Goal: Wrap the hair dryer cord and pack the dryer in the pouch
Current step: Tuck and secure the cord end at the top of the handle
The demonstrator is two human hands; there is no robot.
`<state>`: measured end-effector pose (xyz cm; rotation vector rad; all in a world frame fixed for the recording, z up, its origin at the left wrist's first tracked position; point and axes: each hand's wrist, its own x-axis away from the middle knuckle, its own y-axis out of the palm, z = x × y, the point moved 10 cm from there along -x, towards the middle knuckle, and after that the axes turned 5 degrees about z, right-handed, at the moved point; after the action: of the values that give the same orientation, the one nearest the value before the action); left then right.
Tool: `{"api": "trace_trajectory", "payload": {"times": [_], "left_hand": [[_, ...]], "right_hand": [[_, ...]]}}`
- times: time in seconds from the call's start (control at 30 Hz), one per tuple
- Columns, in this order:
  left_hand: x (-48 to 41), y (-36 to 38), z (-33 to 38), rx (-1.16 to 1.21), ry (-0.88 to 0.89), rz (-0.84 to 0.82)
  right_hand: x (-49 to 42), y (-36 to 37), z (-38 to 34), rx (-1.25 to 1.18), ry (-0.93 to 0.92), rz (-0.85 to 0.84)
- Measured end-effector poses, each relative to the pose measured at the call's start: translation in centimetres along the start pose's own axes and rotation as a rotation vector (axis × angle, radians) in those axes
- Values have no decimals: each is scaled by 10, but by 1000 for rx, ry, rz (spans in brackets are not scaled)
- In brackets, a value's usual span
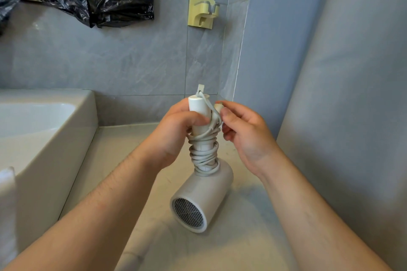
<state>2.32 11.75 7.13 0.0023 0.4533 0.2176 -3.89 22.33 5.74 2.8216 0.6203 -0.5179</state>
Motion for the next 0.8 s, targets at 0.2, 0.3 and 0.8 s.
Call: {"api": "trace_trajectory", "payload": {"times": [0.2, 0.3, 0.8], "left_hand": [[-5, -9, 6, -23, 32, 29], [-4, -5, 8, -56, 44, -42], [-4, -12, 1, -33, 4, -73]], "right_hand": [[-1, 8, 7, -282, 104, -90], [-1, 5, 3, -324, 77, -87], [-5, -7, 35, -460, 234, 137]]}}
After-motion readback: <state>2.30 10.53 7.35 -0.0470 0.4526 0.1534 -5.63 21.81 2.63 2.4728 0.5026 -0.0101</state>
